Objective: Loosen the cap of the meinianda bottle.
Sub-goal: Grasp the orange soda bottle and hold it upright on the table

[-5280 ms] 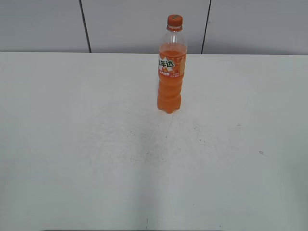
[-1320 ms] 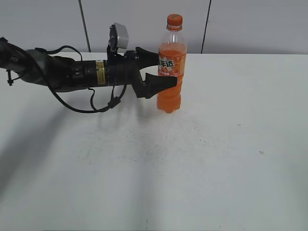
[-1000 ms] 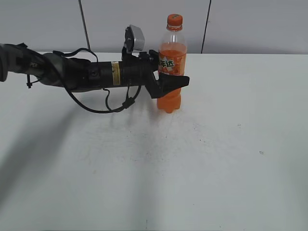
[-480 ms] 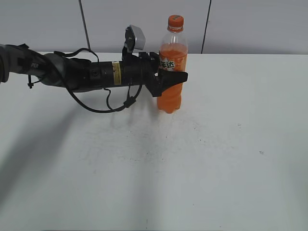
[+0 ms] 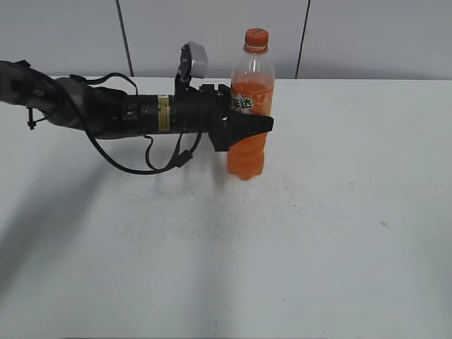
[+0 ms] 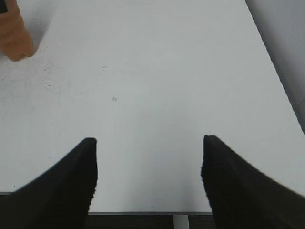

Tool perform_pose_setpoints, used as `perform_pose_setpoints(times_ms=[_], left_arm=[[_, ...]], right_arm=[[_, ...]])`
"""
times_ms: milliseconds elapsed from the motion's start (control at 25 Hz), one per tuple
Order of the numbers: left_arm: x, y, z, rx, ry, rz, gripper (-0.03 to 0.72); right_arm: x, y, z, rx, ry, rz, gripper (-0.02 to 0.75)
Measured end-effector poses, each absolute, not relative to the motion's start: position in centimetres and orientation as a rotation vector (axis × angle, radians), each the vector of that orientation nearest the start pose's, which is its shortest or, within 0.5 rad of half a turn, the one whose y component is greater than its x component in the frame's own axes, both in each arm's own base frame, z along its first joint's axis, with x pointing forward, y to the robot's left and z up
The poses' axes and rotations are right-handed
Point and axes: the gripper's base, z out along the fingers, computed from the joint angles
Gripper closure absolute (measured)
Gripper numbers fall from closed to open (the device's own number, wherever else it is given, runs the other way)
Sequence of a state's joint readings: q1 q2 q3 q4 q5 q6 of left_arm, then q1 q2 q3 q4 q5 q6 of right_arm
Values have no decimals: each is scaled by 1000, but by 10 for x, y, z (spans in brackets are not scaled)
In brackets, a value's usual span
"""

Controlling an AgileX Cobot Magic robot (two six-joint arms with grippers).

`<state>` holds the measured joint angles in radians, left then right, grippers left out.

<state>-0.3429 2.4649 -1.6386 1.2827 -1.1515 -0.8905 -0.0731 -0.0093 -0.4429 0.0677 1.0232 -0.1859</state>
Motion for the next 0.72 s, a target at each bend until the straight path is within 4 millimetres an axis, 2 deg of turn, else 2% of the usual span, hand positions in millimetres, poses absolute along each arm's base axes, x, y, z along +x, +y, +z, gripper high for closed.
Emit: perform_pose_setpoints(times_ms=[240, 480, 720], left_arm=[[407, -229, 127, 1136, 1406, -1100, 270], [367, -215, 148, 1190, 1386, -1058, 270], [326, -207, 141, 1206, 1403, -1039, 270]], right_arm=[[2, 5, 264, -115, 2050, -80, 223], [2, 5, 264, -115, 2050, -80, 223], [2, 5, 264, -115, 2050, -80, 223]])
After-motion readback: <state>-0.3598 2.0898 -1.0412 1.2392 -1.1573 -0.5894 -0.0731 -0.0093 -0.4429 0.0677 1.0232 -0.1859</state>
